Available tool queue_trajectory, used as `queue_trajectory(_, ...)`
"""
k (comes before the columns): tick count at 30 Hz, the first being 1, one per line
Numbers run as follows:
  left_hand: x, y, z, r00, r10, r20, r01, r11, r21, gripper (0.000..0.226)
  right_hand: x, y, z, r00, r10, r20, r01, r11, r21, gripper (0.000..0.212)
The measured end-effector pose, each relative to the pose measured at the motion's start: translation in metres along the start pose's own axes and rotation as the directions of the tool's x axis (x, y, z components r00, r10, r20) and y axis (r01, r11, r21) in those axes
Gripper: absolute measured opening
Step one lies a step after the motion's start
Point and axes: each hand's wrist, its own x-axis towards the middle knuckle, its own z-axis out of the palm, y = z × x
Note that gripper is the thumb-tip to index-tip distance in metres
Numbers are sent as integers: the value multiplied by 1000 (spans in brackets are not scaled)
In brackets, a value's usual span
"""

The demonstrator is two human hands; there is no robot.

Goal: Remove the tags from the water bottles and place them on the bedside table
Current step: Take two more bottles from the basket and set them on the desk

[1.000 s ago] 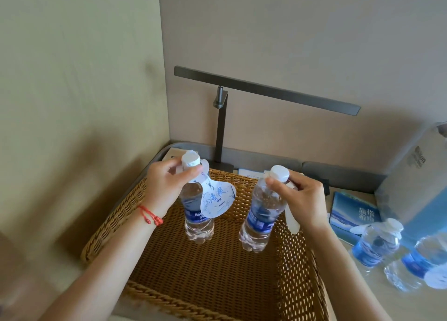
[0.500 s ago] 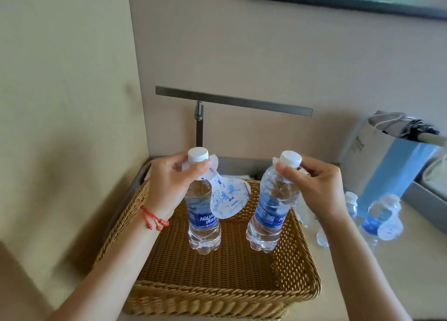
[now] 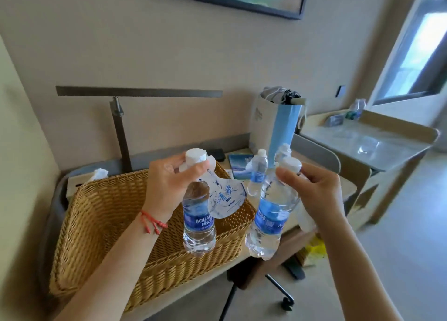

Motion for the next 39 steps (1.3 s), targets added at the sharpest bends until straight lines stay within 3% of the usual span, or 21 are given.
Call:
queue_trajectory(10, -28, 21, 111, 949, 103, 298, -41, 978, -207, 14, -62, -12, -113, 966, 16, -259, -64, 982, -175, 6)
queue_trajectory(18, -64, 46, 230, 897, 75, 435, 84, 939, -334, 18, -99, -11, -226, 900, 71, -431, -193, 950, -245, 9)
queue_trajectory(21, -80, 56, 271, 884, 65, 463, 113, 931, -347, 32, -109, -7, -267, 882, 84, -465, -222, 942, -251, 9)
queue_trajectory(25, -98, 67, 322, 868, 36, 496, 154, 929, -337, 17, -114, 3, -317, 861, 71, -504, -255, 917, -307, 14)
queue_trajectory(31, -110, 71, 382, 859, 12, 511, 194, 917, -348, 22, -108, 26, -371, 843, 72, -533, -269, 914, -303, 25)
queue_trajectory(39, -80, 37, 445, 864, 1, 504, 171, 940, -295, 21, -63, 82, -404, 847, 100, -522, -289, 911, -295, 22)
